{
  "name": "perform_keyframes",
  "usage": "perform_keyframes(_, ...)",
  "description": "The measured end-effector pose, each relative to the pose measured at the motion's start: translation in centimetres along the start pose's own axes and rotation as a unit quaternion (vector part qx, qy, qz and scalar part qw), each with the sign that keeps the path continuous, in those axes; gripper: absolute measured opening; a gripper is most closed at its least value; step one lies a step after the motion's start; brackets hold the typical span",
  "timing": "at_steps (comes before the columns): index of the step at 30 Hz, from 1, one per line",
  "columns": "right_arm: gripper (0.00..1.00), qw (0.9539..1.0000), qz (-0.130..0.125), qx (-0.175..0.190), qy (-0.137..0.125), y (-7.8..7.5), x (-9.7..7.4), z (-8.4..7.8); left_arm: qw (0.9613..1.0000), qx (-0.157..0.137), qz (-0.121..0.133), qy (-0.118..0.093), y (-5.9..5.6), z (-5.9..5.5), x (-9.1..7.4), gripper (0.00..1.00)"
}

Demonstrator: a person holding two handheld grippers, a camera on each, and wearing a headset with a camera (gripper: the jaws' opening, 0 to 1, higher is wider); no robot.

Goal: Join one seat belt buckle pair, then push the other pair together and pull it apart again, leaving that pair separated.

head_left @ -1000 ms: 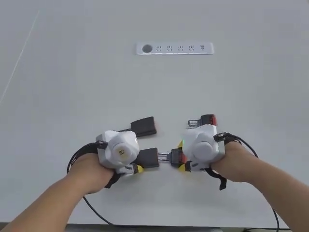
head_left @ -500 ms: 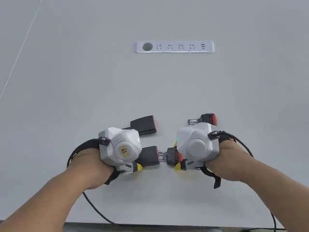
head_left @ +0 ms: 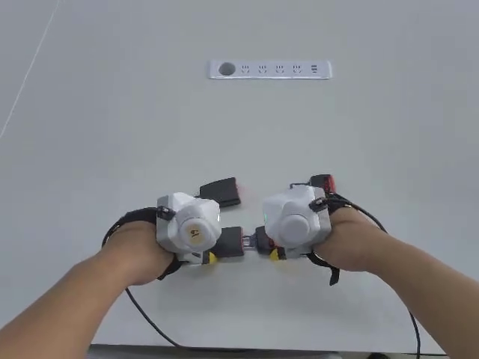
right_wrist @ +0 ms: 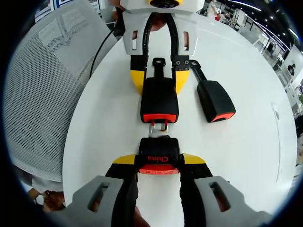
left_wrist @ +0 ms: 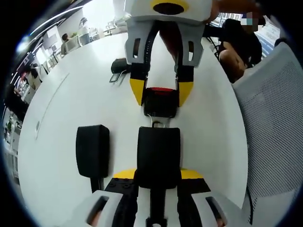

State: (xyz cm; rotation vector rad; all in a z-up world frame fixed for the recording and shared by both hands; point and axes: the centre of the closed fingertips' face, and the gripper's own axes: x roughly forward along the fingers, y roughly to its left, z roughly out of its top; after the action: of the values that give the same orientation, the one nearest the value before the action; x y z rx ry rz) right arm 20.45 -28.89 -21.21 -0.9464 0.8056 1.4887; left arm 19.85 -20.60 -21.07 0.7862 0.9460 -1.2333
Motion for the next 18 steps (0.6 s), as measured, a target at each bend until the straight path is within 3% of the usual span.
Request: perform_keyframes(18, 0.31, 0.9999, 0.004, 0.012, -0.011, -0.27, 0.34, 0.78, 1.0000, 0.007, -0.005, 0.004, 0.00, 0.18, -0.05, 0.31)
